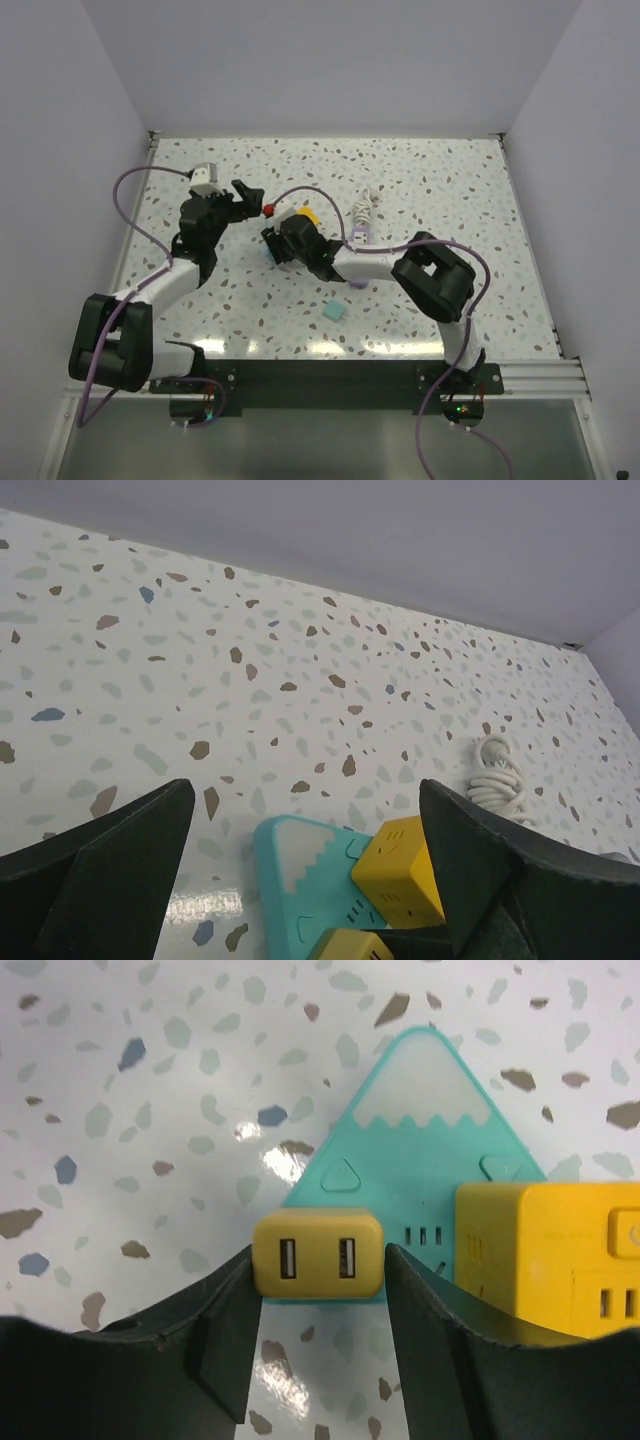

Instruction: Insert the plug

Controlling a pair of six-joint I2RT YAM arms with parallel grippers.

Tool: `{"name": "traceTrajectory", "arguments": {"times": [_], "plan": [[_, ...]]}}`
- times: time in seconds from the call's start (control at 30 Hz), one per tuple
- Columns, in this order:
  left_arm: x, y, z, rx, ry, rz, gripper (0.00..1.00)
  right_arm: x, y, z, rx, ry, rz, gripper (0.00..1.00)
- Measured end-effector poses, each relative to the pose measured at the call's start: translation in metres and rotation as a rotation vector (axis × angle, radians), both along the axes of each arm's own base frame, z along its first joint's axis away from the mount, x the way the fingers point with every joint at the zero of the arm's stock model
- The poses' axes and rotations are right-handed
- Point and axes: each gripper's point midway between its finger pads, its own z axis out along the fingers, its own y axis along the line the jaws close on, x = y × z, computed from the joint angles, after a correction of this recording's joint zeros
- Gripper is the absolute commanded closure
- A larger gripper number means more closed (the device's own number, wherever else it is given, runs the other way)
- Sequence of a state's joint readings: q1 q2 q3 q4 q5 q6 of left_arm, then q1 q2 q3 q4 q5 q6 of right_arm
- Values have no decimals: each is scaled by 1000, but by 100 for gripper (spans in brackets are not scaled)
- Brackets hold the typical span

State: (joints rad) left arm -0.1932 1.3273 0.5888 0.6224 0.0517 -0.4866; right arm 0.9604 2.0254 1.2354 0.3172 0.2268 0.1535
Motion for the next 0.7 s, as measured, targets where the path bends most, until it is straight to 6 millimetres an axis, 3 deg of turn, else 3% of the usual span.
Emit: {"name": "traceTrajectory", "arguments": {"times": [0.17,0.37,0.53,0.7], "plan": [[-11,7,3,10,13,24,0,-6,-15,-14,-69,47,11,26],[-18,10,8,23,9,32,0,-18,-28,-6,-92,57,40,19],[-33,5,13,52,-25,34,0,-38,-50,17,-61,40,64,17],[-58,-24,3,98,-43,-24,1,-53,-80,53,0,-18,41,11]]}}
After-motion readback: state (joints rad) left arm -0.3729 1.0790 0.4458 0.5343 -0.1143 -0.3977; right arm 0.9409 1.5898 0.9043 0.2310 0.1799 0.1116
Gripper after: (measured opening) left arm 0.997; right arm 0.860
